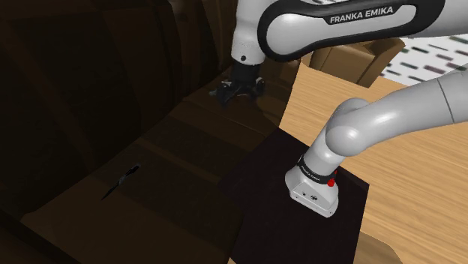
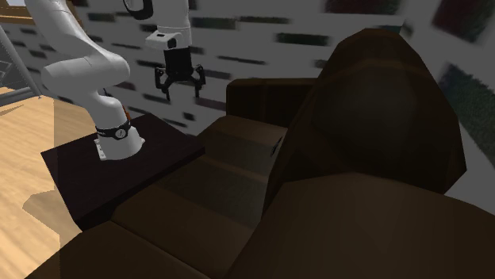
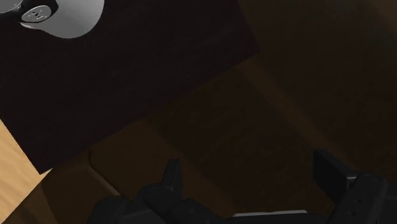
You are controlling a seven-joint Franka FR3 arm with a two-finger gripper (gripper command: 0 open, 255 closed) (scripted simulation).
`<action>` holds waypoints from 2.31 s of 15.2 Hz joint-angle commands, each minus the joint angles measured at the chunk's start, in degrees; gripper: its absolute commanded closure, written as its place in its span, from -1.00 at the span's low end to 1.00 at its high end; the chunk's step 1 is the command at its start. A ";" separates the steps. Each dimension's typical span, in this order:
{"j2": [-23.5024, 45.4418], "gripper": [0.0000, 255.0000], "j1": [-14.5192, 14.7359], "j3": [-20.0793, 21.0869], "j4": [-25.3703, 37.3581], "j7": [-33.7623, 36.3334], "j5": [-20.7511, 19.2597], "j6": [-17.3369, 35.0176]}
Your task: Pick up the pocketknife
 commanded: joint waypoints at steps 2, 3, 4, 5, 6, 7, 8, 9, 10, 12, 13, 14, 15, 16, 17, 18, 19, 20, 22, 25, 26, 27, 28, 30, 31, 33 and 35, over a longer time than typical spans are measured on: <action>4.83 -1.00 -0.29 5.09 0.50 7.53 2.46 5.22; 6.62 -1.00 -0.58 6.72 0.90 9.93 2.94 6.91; 8.53 -1.00 -0.97 8.37 1.39 12.37 3.27 8.61; 10.54 -1.00 -1.45 10.04 1.99 14.86 3.41 10.32; 12.67 -1.00 -2.01 11.71 2.67 17.44 3.35 12.04; 14.90 -1.00 -2.73 13.45 3.45 20.07 3.09 13.76; 17.24 -1.00 -3.55 15.20 4.32 22.83 2.56 15.46; 19.71 -1.00 -4.45 16.95 5.27 25.74 1.71 17.15; 22.32 -1.00 -5.43 18.70 6.31 28.82 0.51 18.81; 27.99 -1.00 -7.56 22.10 8.62 35.69 -3.16 21.97; 31.10 -1.00 -8.60 23.65 9.90 39.56 -5.75 23.41; 34.41 -1.00 -9.47 24.94 11.28 43.76 -8.91 24.71; 37.91 -1.00 -10.06 25.89 12.78 48.25 -12.58 25.81; 41.51 -1.00 -10.18 26.31 14.40 52.92 -16.61 26.66; 45.07 -1.00 -9.60 26.01 16.15 57.53 -20.68 27.23; 48.44 -1.00 -8.34 25.02 18.02 61.82 -24.41 27.59; 51.53 -1.00 -6.62 23.58 19.98 65.66 -27.62 27.79; 54.35 -1.00 -4.60 21.82 22.02 69.02 -30.28 27.90; 59.49 -1.00 -0.65 18.42 26.30 74.76 -34.45 27.92; 66.41 -1.00 4.67 13.89 33.18 81.46 -38.58 27.59; 68.60 -1.00 6.27 12.54 35.60 83.31 -39.54 27.40; 70.76 -1.00 7.76 11.31 38.09 85.01 -40.37 27.17; 72.89 -1.00 9.20 10.12 40.64 86.56 -41.02 26.90; 77.11 -1.00 11.87 7.94 45.98 89.28 -41.95 26.24; 79.22 -1.00 13.12 6.94 48.78 90.47 -42.25 25.84; 82.30 -1.00 14.84 5.58 53.00 92.00 -42.50 25.17; 83.42 -1.00 15.20 5.08 53.27 92.32 -43.08 26.00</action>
